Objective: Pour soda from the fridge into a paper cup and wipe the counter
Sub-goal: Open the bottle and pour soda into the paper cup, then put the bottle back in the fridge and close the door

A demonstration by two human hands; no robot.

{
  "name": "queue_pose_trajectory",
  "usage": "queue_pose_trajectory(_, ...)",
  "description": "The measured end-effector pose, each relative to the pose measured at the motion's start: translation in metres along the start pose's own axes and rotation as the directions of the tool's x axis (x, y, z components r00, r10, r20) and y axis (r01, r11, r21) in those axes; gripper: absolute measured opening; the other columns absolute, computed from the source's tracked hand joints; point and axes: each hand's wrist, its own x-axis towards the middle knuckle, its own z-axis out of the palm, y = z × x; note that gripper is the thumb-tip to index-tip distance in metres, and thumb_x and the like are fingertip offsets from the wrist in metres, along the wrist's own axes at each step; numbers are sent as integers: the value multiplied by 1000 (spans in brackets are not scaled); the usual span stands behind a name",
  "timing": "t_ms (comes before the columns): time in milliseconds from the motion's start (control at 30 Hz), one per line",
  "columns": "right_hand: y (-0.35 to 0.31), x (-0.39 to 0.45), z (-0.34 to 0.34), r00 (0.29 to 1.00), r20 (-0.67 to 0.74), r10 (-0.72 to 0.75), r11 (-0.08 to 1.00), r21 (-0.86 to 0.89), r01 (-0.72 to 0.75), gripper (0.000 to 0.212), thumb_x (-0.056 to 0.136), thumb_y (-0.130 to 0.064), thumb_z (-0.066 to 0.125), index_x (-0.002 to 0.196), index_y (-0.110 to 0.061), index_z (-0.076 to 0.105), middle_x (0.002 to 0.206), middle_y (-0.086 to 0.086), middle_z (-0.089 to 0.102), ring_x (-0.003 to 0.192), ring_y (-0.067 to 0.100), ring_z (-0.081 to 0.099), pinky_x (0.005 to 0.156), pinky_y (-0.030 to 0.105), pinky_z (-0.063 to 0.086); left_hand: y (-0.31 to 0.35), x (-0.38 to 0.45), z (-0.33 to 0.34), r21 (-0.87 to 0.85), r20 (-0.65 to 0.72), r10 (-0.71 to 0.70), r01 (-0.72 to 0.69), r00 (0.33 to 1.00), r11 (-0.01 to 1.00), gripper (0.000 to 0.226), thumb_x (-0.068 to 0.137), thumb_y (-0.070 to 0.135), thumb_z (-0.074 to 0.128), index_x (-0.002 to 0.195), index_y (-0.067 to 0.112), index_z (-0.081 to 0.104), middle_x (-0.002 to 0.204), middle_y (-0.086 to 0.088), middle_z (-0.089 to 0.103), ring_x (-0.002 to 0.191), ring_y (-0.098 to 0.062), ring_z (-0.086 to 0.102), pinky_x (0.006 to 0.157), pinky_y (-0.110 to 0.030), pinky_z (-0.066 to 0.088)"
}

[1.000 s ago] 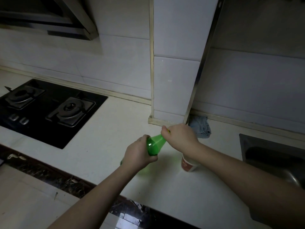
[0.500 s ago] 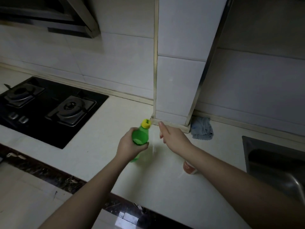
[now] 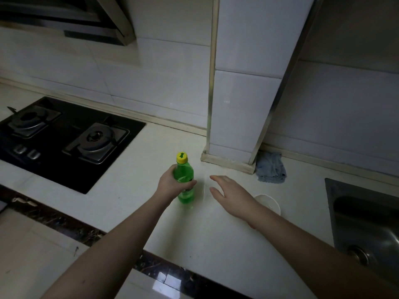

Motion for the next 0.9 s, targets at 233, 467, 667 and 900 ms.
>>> queue_pose_trajectory(233, 2, -6, 15, 999, 5, -39, 987, -155, 39, 52, 99, -42, 37, 146, -21, 32, 150, -1, 36, 136, 16, 33, 112, 33, 26, -11, 2, 6, 46, 36, -11, 9, 999, 999, 67, 51, 45, 89, 110, 29, 61, 100, 10, 69, 93, -11, 65, 83, -37, 56)
queue_pose_trajectory(467, -7, -13, 20, 999, 16, -38, 972, -233, 41, 54, 98, -44, 36, 148, -23, 29, 152, -2, 32, 138, 17, 28, 112, 34, 21, -14, -3, 7, 120, 79, -45, 35, 996, 992, 78, 50, 60, 83, 115, 30, 54, 103, 10, 67, 96, -12, 64, 83, -38, 54)
queue_pose_trajectory(667, -10, -19, 22, 999, 18, -41, 963, -267, 44, 55, 98, -46, 36, 148, -24, 29, 151, -2, 33, 138, 17, 28, 112, 34, 21, -22, -14, 3, 210, 98, -93, 71, 991, 975, 82, 60, 46, 88, 128, 21, 51, 117, 4, 64, 106, -18, 61, 86, -34, 52)
queue_pose_trajectory(900, -17, -24, 27, 994, 86, -60, 967, -244, 80, 55, 97, -48, 36, 146, -24, 30, 151, -2, 34, 137, 18, 29, 111, 34, 23, -20, -42, -15, 523, 64, -146, 91, 987, 847, 71, 88, 51, 61, 144, 14, 39, 141, -8, 50, 122, -25, 53, 95, -37, 47)
